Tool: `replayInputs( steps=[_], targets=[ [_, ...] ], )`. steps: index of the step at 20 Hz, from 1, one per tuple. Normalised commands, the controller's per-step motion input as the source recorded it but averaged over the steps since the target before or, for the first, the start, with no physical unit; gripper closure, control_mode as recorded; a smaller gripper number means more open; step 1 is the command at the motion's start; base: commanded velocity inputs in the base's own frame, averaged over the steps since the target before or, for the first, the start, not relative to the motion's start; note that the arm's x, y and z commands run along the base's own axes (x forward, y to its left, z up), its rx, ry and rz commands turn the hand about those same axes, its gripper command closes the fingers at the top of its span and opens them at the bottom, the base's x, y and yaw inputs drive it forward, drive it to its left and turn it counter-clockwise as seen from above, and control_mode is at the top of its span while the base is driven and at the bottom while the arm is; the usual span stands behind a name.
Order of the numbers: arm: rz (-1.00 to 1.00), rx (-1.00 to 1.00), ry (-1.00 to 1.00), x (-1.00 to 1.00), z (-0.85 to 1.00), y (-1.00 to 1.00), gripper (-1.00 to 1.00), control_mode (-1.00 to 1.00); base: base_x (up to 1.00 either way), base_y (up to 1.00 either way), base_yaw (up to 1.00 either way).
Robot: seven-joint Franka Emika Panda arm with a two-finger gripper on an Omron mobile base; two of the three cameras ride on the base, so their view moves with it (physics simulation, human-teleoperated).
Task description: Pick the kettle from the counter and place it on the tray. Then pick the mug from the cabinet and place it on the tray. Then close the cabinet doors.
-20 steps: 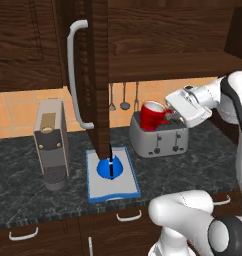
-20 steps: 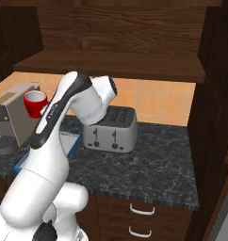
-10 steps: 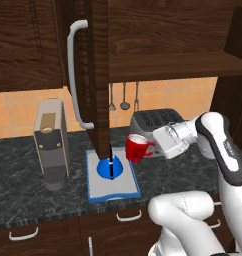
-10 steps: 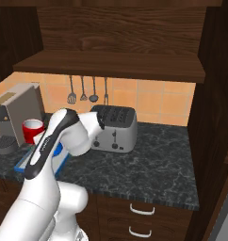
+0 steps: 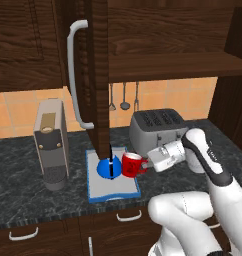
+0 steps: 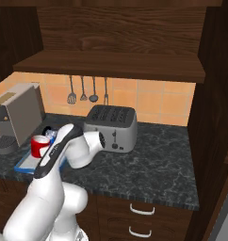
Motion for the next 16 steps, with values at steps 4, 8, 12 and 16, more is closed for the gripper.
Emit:
replayInputs(
  steps=[4, 8, 12, 16],
  targets=[
    [0.00, 0.00, 0.08, 0.74, -0.47, 0.24, 1.00, -1.00, 0.00, 0.00, 0.00],
    [0.05, -0.08, 0.04, 0.11, -0.78, 0.29, 1.00, -1.00, 0.00, 0.00, 0.00],
    [0.10, -0.09, 0.00, 0.13, -0.67, 0.23, 1.00, -1.00, 0.00, 0.00, 0.00],
    [0.08, -0.01, -0.13, 0.15, -0.35, 0.21, 1.00, -1.00, 0.00, 0.00, 0.00]
  ],
)
